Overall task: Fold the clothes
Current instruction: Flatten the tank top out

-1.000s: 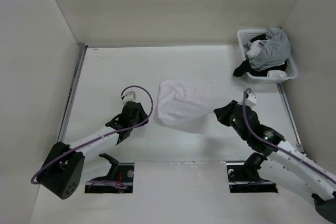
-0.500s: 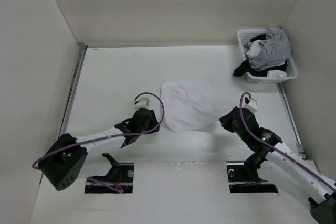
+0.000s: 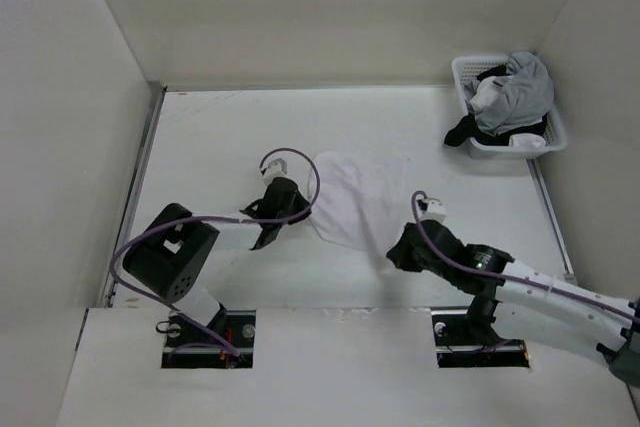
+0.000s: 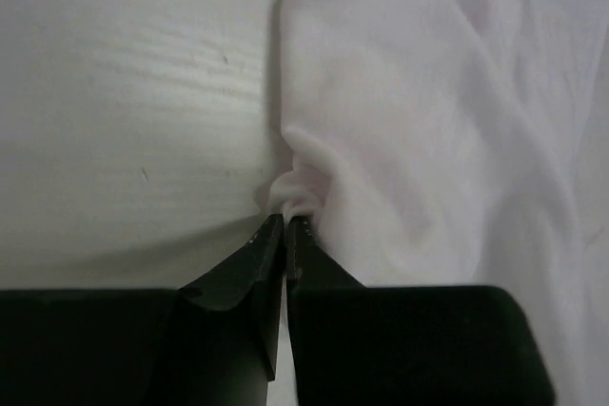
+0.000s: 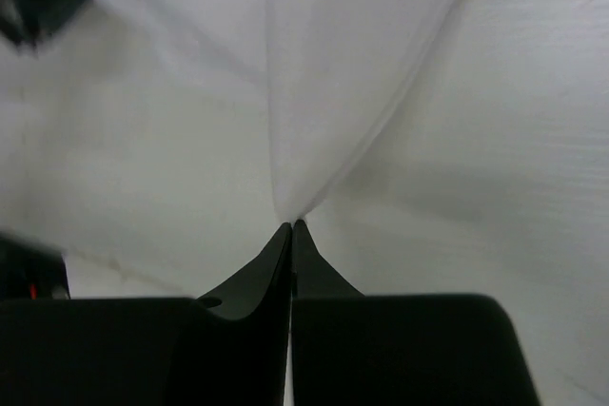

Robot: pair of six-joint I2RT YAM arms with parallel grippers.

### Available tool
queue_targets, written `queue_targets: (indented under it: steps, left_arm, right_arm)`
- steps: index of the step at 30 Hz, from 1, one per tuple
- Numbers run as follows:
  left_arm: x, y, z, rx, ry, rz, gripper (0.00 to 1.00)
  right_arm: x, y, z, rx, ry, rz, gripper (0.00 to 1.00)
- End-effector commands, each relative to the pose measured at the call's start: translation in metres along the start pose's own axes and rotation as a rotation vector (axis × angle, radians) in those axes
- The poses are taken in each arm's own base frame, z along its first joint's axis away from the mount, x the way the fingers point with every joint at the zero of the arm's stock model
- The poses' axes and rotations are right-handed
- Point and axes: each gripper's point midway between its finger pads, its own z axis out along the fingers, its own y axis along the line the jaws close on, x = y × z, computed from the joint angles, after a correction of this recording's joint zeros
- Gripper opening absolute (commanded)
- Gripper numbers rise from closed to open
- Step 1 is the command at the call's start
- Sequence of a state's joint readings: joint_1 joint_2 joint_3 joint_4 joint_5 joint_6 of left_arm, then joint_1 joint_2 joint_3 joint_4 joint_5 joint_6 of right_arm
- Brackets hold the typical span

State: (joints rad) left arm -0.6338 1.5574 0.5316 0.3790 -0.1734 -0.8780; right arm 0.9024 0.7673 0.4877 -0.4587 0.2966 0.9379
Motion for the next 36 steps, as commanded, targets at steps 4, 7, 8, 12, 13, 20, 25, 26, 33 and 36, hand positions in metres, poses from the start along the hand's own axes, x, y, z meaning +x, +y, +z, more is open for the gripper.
queue_targets:
  steps: [4, 7, 8, 12, 13, 20, 25, 26, 33, 36]
  left_arm:
    - [-0.121, -0.051, 0.015, 0.132, -0.244, -0.163, 0.00]
    - [-0.168, -0.061, 0.026, 0.139, -0.299, -0.159, 0.03]
    - [-0.178, -0.064, 0.030, 0.140, -0.295, -0.158, 0.05]
    - [-0.195, -0.048, 0.047, 0.083, -0.269, -0.136, 0.25]
    - [-0.197, -0.040, 0.047, 0.062, -0.272, -0.136, 0.28]
    - [-0.168, 0.006, -0.006, -0.057, -0.321, -0.101, 0.34]
    - [-0.086, 0.066, -0.049, -0.217, -0.188, 0.021, 0.26]
    - [-0.074, 0.080, -0.059, -0.255, -0.172, 0.024, 0.26]
    - [-0.030, 0.112, -0.098, -0.340, -0.068, -0.006, 0.27]
    - [-0.019, 0.111, -0.099, -0.335, -0.031, -0.010, 0.28]
  right_arm:
    - [0.066, 0.102, -0.029, -0.276, 0.242, -0.213, 0.03]
    - [0.085, 0.162, -0.024, -0.407, 0.300, -0.295, 0.08]
    - [0.089, 0.176, -0.017, -0.422, 0.308, -0.315, 0.13]
    - [0.072, 0.189, 0.005, -0.385, 0.224, -0.366, 0.44]
    - [0.053, 0.179, 0.010, -0.355, 0.173, -0.344, 0.46]
    - [-0.027, 0.048, 0.034, -0.055, -0.051, -0.081, 0.14]
    - [-0.021, -0.001, 0.037, 0.032, -0.071, -0.001, 0.11]
    - [-0.020, -0.004, 0.037, 0.031, -0.074, 0.003, 0.15]
    - [-0.010, -0.016, 0.037, 0.044, -0.063, 0.014, 0.27]
    - [-0.010, -0.015, 0.037, 0.041, -0.067, 0.023, 0.33]
